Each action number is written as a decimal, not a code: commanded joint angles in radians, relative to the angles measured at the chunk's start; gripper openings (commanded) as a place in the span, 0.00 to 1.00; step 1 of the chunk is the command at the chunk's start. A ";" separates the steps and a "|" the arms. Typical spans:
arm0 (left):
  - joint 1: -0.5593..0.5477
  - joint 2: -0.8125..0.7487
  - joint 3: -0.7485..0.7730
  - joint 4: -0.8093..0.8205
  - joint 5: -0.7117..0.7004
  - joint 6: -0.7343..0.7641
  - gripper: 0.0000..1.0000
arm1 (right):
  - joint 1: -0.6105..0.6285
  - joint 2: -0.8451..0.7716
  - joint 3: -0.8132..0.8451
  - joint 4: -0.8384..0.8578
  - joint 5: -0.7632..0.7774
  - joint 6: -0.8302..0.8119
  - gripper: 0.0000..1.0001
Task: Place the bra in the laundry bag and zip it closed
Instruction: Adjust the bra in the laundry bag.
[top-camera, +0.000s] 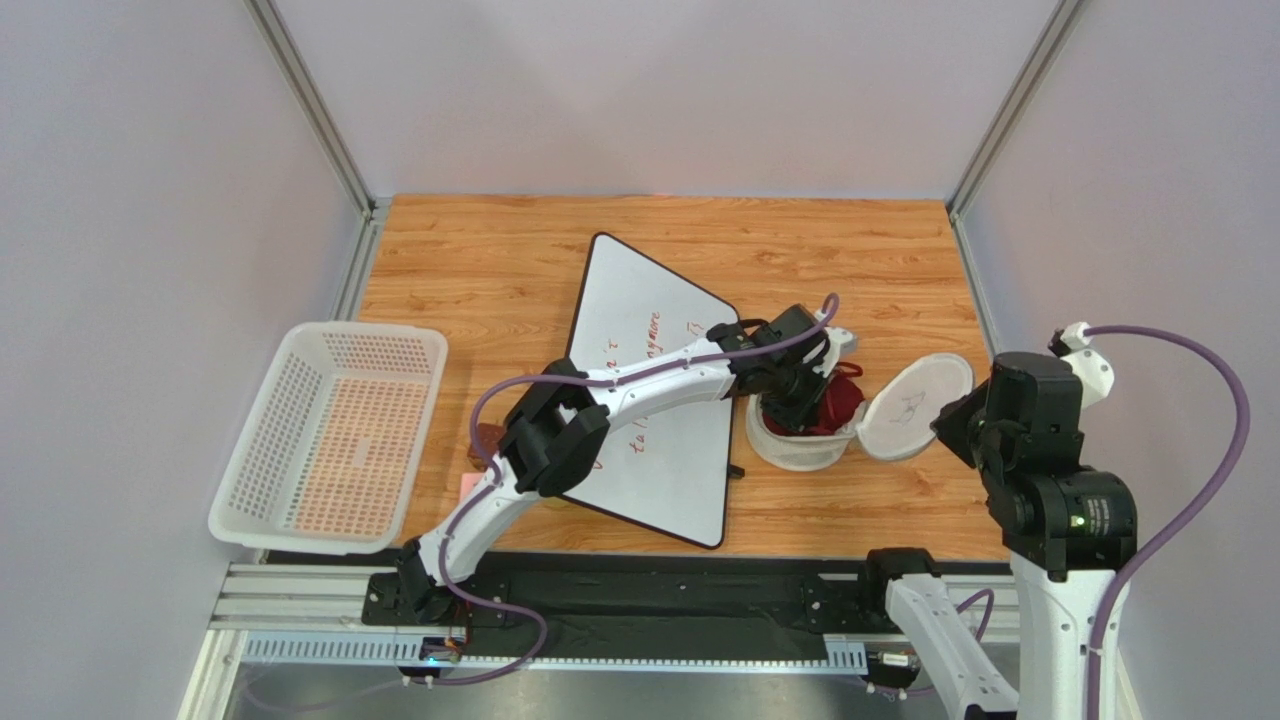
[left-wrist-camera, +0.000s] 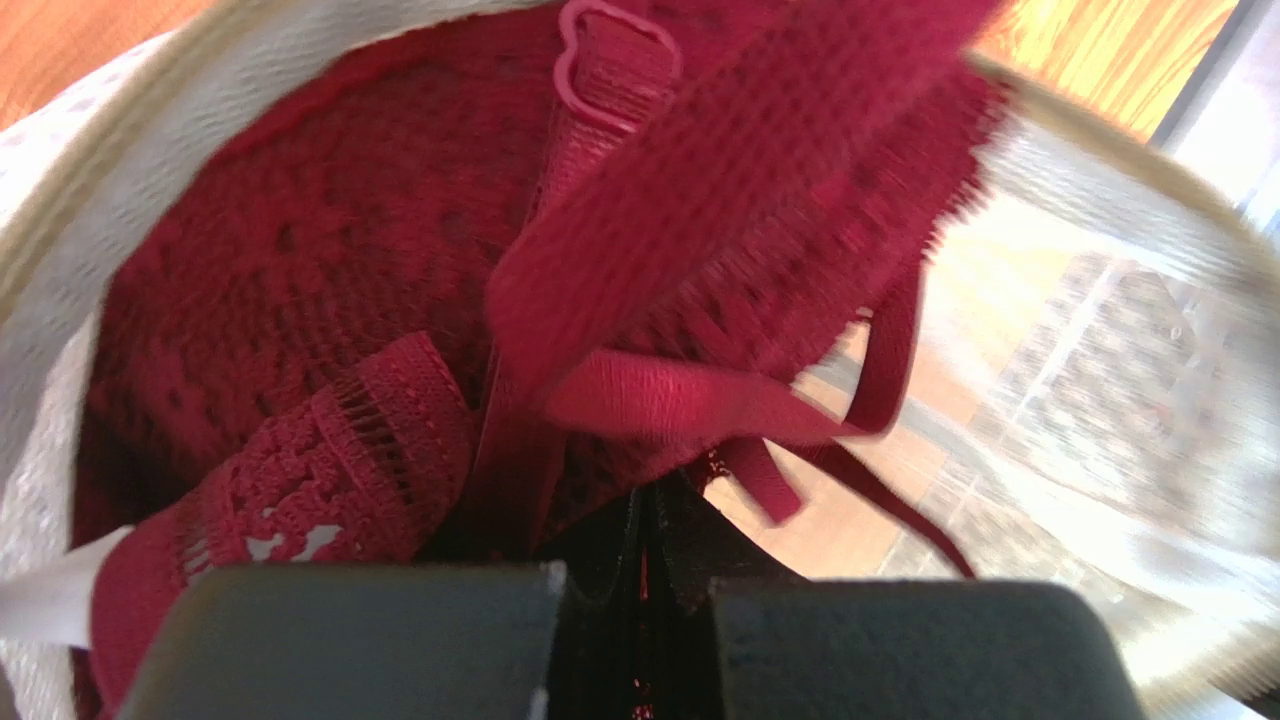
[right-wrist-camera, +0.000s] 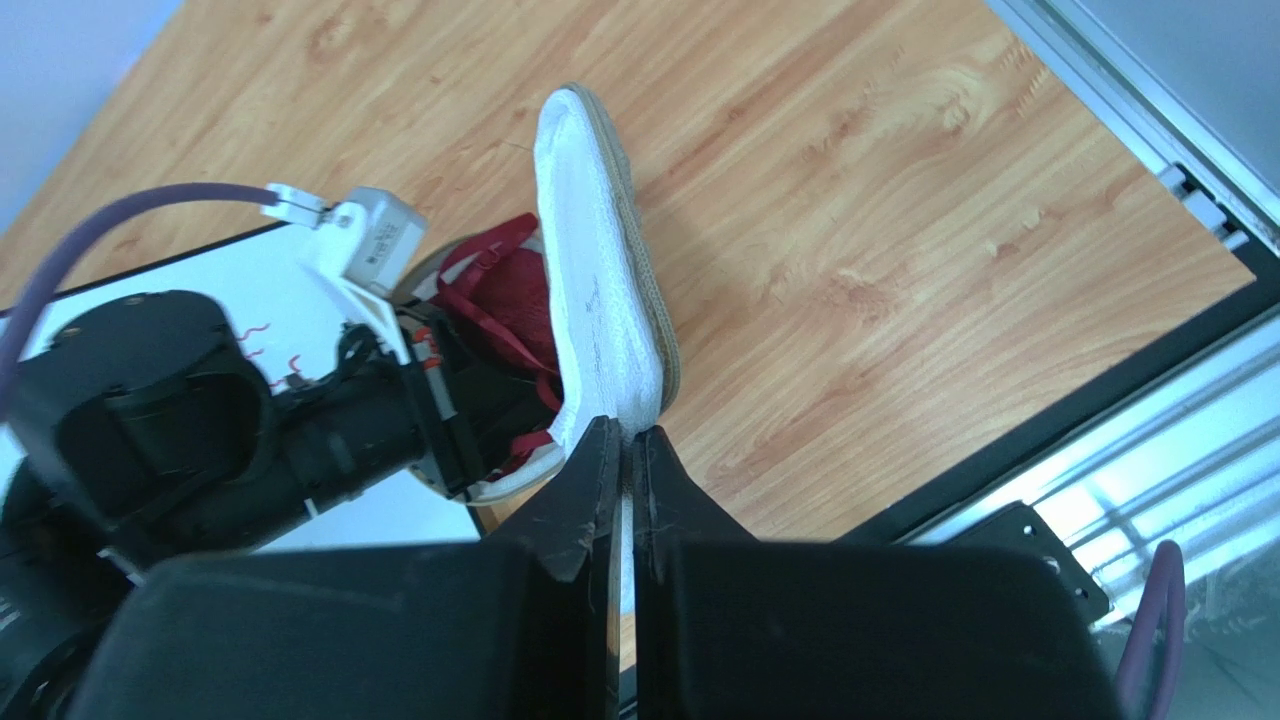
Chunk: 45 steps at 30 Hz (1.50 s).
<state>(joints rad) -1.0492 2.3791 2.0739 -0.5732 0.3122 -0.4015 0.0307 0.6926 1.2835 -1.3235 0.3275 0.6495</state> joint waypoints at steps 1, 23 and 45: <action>0.017 0.025 0.005 0.006 -0.009 0.023 0.00 | 0.003 0.012 0.094 -0.008 -0.034 -0.077 0.00; 0.020 -0.152 0.069 0.052 0.157 -0.054 0.15 | 0.003 -0.053 -0.052 0.046 -0.059 -0.114 0.00; 0.046 0.019 0.000 0.110 0.056 -0.027 0.14 | 0.005 -0.008 0.126 -0.003 -0.031 -0.154 0.00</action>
<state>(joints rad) -1.0229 2.4062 2.1220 -0.4759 0.4122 -0.4622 0.0307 0.6769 1.3319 -1.3342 0.2707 0.5316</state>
